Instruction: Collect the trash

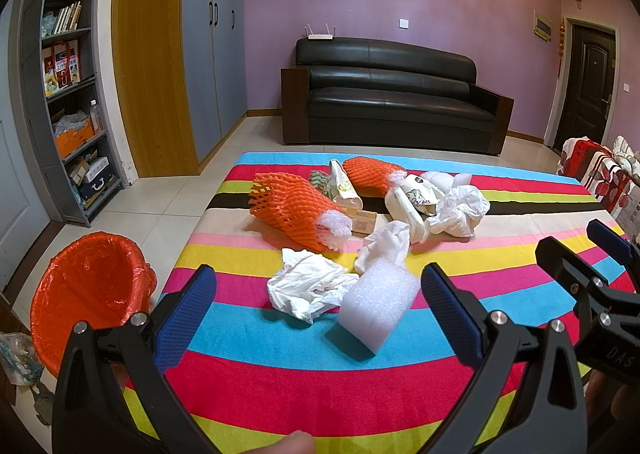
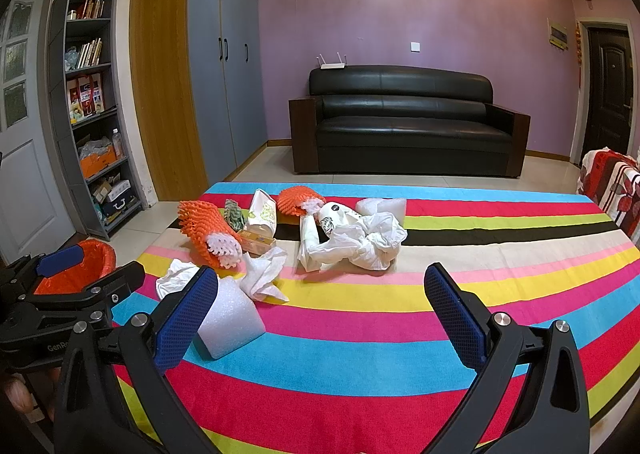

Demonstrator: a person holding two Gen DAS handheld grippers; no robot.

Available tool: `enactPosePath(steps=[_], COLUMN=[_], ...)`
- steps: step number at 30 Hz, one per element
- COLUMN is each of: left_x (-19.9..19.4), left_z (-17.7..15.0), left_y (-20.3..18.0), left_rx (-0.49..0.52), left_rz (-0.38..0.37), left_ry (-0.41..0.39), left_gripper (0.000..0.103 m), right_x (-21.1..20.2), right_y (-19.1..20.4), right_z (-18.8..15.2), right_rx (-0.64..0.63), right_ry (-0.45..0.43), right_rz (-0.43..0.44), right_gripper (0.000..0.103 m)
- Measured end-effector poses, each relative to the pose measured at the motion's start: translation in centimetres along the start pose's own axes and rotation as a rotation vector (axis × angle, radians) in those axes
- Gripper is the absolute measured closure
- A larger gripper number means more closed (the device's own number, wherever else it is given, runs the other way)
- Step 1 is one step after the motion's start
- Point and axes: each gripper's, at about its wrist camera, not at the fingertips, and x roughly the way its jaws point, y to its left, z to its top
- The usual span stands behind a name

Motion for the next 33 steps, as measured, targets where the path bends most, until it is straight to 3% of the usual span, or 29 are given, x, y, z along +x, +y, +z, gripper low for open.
enactPosePath(steps=[33], left_x=[0.21], left_z=[-0.06], left_y=[0.37], left_rx=[-0.007], left_rz=[0.003], left_ry=[0.012], left_gripper=[0.004], right_x=[0.12], right_y=[0.61], right_z=[0.36], right_rx=[-0.003], right_ry=[0.011], right_rz=[-0.003], right_gripper=[0.006])
